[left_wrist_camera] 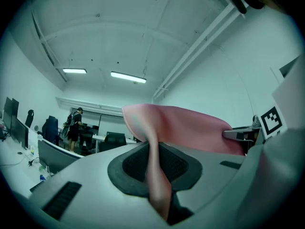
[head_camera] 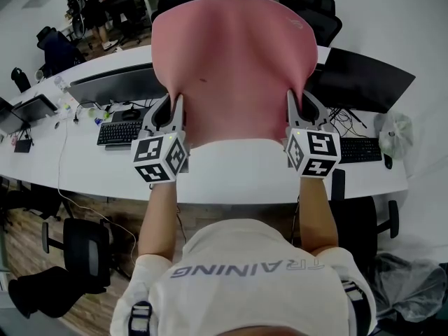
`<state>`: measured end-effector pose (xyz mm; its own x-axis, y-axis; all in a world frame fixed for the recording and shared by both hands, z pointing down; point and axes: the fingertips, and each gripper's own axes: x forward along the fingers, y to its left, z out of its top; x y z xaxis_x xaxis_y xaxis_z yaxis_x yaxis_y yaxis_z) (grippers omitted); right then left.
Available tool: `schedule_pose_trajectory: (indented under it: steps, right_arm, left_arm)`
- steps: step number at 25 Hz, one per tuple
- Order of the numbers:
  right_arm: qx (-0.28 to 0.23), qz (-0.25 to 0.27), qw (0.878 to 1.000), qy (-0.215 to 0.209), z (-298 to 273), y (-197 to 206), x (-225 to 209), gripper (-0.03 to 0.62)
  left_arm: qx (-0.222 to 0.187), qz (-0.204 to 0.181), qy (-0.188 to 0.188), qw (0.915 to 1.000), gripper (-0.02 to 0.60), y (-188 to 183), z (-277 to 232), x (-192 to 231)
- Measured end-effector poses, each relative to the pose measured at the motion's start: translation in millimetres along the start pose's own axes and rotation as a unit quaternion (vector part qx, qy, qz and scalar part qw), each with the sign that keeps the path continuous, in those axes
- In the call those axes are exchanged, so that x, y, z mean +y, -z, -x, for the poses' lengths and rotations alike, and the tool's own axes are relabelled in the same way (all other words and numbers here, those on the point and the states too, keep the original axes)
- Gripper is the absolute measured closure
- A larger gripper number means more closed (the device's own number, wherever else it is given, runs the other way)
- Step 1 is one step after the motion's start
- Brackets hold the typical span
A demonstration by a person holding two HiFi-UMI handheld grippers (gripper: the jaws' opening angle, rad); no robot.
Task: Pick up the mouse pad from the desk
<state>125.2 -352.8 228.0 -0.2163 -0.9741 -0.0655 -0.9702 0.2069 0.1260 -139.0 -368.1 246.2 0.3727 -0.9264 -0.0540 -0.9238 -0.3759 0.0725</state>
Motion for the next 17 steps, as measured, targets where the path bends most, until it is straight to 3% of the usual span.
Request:
schedule_pose_trajectory:
  steps: [17]
  right_arm:
    - [0.009, 0.0, 1.0, -0.006, 4, 7, 16, 0.537]
  left_arm:
    - [0.001, 0.01, -0.005, 0.9999, 0.505, 8, 11, 9]
